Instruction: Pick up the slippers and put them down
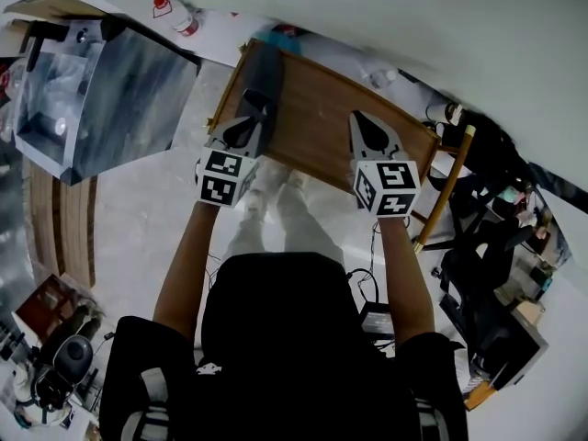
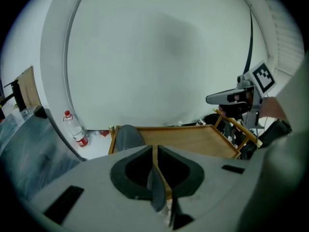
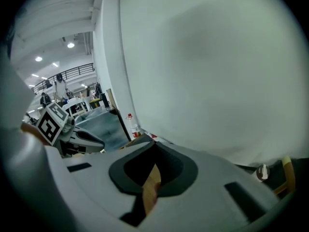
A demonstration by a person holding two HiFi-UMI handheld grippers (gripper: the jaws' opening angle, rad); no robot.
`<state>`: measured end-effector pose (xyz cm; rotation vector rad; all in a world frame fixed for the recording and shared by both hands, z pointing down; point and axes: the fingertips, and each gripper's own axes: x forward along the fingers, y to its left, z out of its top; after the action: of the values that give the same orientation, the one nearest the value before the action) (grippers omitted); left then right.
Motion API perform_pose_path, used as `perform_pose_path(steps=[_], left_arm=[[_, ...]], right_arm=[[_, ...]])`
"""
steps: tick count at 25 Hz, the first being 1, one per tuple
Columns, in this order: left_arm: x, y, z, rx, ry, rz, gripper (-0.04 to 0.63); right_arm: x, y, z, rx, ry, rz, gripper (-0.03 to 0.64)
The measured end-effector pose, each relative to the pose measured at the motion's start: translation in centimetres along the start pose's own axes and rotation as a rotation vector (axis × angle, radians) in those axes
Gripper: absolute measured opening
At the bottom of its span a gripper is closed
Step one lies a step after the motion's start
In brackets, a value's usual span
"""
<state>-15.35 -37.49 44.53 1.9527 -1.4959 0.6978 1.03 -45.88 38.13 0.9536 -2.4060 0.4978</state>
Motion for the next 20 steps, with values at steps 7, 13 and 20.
perform_pose_path(steps=[7,13,20], left_arm=[[2.2,0.5,-2.6,0.002,0.083,-0.014,0.011],[3.8,1.0,-4.6,0.005,0.142,-0.036,0.13],[6.5,1.5,-5.3,0.074,0.176,-0.036,0.229]], right_arm=[[1.6,-0.6,-1.1,-0.01,0.035,0.019,-0.002],[2.7,-0.8,-2.0,-0.011,0.057,0.02,-0.002],[3.4,-1.3,-3.5,-0.004,0.087,0.012,-0.003]])
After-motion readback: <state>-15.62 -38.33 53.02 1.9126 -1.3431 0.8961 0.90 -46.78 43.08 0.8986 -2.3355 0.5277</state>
